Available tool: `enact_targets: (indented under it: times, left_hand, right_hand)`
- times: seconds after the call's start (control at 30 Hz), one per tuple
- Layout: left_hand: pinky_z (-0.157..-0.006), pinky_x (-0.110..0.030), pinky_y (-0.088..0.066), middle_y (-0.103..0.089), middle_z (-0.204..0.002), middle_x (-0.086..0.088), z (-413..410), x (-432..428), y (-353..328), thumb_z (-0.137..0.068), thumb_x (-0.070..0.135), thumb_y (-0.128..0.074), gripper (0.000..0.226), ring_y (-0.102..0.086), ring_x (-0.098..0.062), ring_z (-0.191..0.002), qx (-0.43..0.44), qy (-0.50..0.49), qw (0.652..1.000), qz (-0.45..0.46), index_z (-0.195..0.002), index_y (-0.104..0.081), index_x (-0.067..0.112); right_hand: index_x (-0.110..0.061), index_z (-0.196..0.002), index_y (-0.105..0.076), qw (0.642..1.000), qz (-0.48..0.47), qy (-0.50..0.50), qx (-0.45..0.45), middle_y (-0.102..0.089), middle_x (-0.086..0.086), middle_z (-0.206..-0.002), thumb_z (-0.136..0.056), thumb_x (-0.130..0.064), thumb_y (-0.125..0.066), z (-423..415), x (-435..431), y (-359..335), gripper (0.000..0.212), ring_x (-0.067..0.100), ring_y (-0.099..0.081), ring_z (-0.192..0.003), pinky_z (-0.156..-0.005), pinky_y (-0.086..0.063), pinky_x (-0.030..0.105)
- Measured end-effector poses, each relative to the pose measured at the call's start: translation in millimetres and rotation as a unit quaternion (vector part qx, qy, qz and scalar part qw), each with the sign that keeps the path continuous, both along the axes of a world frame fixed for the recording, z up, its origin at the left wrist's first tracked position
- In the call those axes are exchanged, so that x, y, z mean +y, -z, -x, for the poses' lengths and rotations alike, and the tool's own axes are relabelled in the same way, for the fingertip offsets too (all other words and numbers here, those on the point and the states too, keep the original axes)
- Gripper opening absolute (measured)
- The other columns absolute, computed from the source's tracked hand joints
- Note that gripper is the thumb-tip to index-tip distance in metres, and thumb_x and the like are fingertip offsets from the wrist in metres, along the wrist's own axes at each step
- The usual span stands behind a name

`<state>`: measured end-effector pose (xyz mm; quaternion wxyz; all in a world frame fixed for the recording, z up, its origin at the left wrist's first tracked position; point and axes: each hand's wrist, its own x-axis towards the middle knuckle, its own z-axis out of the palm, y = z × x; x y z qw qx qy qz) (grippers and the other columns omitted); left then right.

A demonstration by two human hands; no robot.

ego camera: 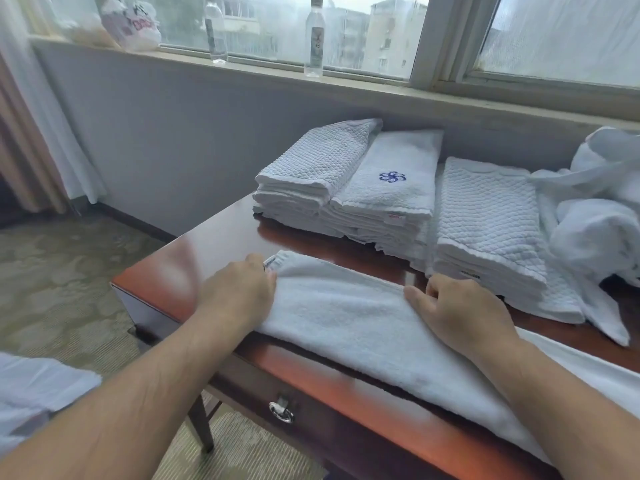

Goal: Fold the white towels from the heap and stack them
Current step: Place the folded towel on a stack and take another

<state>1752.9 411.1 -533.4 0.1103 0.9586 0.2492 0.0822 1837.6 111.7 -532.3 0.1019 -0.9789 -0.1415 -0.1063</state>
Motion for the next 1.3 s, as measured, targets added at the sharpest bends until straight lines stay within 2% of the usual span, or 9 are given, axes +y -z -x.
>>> enact_targets:
  times: [0.07, 0.2, 0.33, 0.47, 0.7, 0.8, 1.0, 1.17, 1.3]
  left_hand:
    - [-0.074, -0.038, -0.036, -0.057, -0.115, -0.008, 1.9, -6.1, -0.8, -0.099, 0.032, -0.045, 0.021, -0.05, -0.03, -0.097, -0.033, -0.003, 0.998, -0.046, -0.113, -0.046, 0.017]
    - [-0.093, -0.039, -0.031, -0.046, -0.127, 0.002, -2.2, -47.1, -6.3, -0.088, 0.013, -0.049, 0.045, -0.037, -0.024, -0.116, -0.12, 0.118, 0.984, -0.063, -0.13, -0.047, 0.028]
    - [-0.101, -0.037, -0.034, -0.049, -0.131, 0.007, -5.6, -125.8, -8.2, -0.096, 0.031, -0.047, 0.034, -0.039, -0.02, -0.121, -0.114, 0.279, 0.953, 0.0, -0.13, -0.054, 0.034]
    - [-0.106, -0.038, -0.034, -0.049, -0.135, 0.008, -5.6, -193.2, -3.8, -0.1, 0.042, -0.041, 0.037, -0.041, -0.02, -0.125, -0.098, 0.378, 0.92, 0.023, -0.134, -0.054, 0.034]
    - [-0.124, -0.045, -0.004, -0.008, -0.168, -0.001, -5.0, -213.9, 9.8, -0.099, 0.066, -0.019, 0.064, -0.004, -0.021, -0.154, 0.026, 0.4, 0.916, -0.015, -0.156, -0.018, 0.037]
    - [-0.124, -0.045, -0.002, -0.006, -0.168, 0.001, -6.2, -215.6, 10.9, -0.099, 0.066, -0.019, 0.066, -0.002, -0.02, -0.154, 0.035, 0.394, 0.919, -0.007, -0.157, -0.014, 0.036]
    - [-0.113, -0.034, -0.023, -0.052, -0.136, 0.006, -44.6, -225.2, -0.1, -0.102, 0.052, -0.037, 0.045, -0.037, -0.019, -0.128, -0.047, 0.373, 0.927, 0.021, -0.141, -0.048, 0.032]
    - [-0.1, -0.038, -0.032, -0.052, -0.108, 0.012, -70.1, -224.6, -2.7, -0.093, 0.059, -0.056, 0.018, -0.041, -0.016, -0.111, -0.025, 0.409, 0.912, 0.028, -0.097, -0.053, 0.042]
    - [-0.085, -0.036, -0.028, -0.045, -0.096, 0.018, -77.8, -226.2, -3.1, -0.094, 0.054, -0.058, 0.019, -0.042, -0.014, -0.103, -0.08, 0.409, 0.908, 0.048, -0.09, -0.045, 0.04]
  right_hand:
    - [-0.027, -0.071, -0.052, 1.0, -0.004, 0.005, 0.004, -0.058, -0.012, -0.07, -0.092, -0.069, -0.04, 3.0, -8.7, -1.7, 0.048, 0.005, -0.051, -0.065, -0.053, -0.033, 0.029]
    - [-0.026, -0.069, -0.054, 0.999, -0.026, 0.018, 0.03, -0.06, -0.01, -0.066, -0.09, -0.062, -0.041, 11.4, -41.8, -5.5, 0.044, 0.008, -0.055, -0.064, -0.053, -0.036, 0.031]
    - [-0.027, -0.069, -0.056, 0.996, -0.046, 0.034, 0.064, -0.062, -0.011, -0.067, -0.077, -0.056, -0.035, 24.8, -92.8, -10.4, 0.036, 0.009, -0.057, -0.068, -0.06, -0.042, 0.034]
    - [-0.031, -0.077, -0.057, 0.992, -0.013, 0.07, 0.108, -0.064, -0.012, -0.075, -0.09, -0.054, -0.045, 33.5, -145.7, -10.8, 0.029, 0.007, -0.059, -0.075, -0.072, -0.048, 0.035]
    - [-0.028, -0.08, -0.057, 0.993, -0.004, 0.083, 0.081, -0.062, -0.01, -0.076, -0.1, -0.055, -0.044, 32.8, -168.2, -14.1, 0.036, 0.011, -0.057, -0.075, -0.072, -0.038, 0.036]
    - [-0.03, -0.08, -0.052, 0.996, -0.004, 0.079, 0.049, -0.06, -0.012, -0.079, -0.102, -0.054, -0.041, 31.6, -164.7, -10.6, 0.035, 0.014, -0.054, -0.077, -0.079, -0.033, 0.037]
    - [-0.027, -0.076, -0.049, 0.992, -0.025, 0.121, -0.012, -0.055, -0.012, -0.068, -0.1, -0.057, -0.037, 43.5, -171.1, 4.3, 0.04, 0.012, -0.051, -0.068, -0.081, -0.03, 0.038]
    - [-0.027, -0.081, -0.053, 0.992, -0.031, 0.124, -0.011, -0.059, -0.01, -0.074, -0.1, -0.046, -0.035, 54.9, -191.6, 7.6, 0.032, 0.014, -0.057, -0.075, -0.085, -0.031, 0.038]
    - [-0.029, -0.084, -0.053, 0.993, -0.046, 0.106, -0.034, -0.059, -0.013, -0.075, -0.099, -0.048, -0.039, 50.2, -196.5, 4.0, 0.028, 0.013, -0.058, -0.076, -0.09, -0.033, 0.039]
